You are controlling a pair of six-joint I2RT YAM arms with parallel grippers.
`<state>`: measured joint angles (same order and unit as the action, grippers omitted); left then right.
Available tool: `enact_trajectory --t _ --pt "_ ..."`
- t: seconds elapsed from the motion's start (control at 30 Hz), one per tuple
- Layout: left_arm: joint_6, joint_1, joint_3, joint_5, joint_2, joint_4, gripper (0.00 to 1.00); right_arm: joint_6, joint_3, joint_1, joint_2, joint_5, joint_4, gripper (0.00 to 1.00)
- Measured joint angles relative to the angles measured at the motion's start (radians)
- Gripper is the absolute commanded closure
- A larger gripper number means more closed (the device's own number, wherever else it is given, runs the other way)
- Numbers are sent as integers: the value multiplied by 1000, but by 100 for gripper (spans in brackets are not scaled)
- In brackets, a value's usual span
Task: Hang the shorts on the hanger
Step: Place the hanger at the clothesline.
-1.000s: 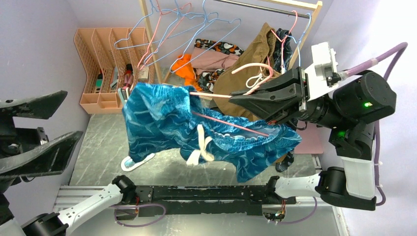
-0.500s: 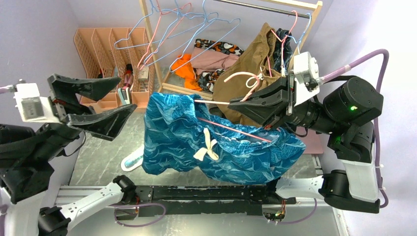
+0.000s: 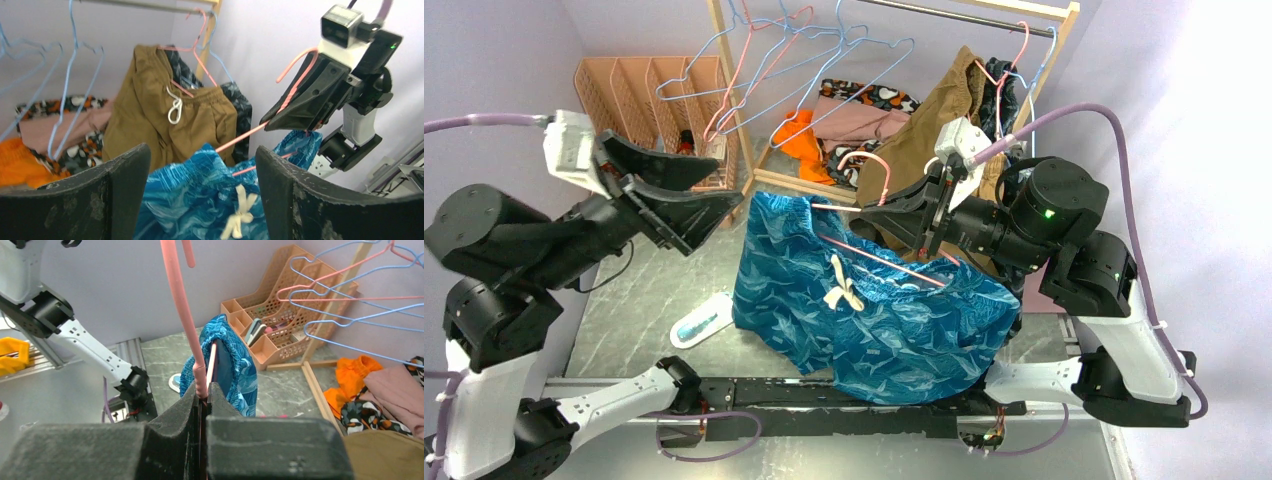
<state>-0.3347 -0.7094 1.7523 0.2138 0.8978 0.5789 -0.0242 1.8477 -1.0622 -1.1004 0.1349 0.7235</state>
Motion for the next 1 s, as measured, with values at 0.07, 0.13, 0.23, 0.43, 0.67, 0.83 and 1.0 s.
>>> enact_trajectory --t 0.07,0.13,0.23,0.43,0.67,0.83,1.0 --pt "-27 0 -2 0 15 34 21 -1 -6 0 -2 -20 -3 100" --pt "-47 0 -20 0 26 53 23 -2 -10 0 -3 -38 -8 100" --pt "-57 0 -64 0 32 66 24 -4 -10 0 -6 -56 -18 100" --pt "36 1 -148 42 16 25 13 -11 -8 0 -24 -49 -6 100" --pt "212 1 -214 288 -25 -126 5 -4 -17 0 -49 8 29 100" --pt "315 1 -217 450 20 -162 0 8 -44 0 -22 -1 31 100" --pt "379 1 -262 530 103 -174 0 26 -51 0 -19 11 30 100"
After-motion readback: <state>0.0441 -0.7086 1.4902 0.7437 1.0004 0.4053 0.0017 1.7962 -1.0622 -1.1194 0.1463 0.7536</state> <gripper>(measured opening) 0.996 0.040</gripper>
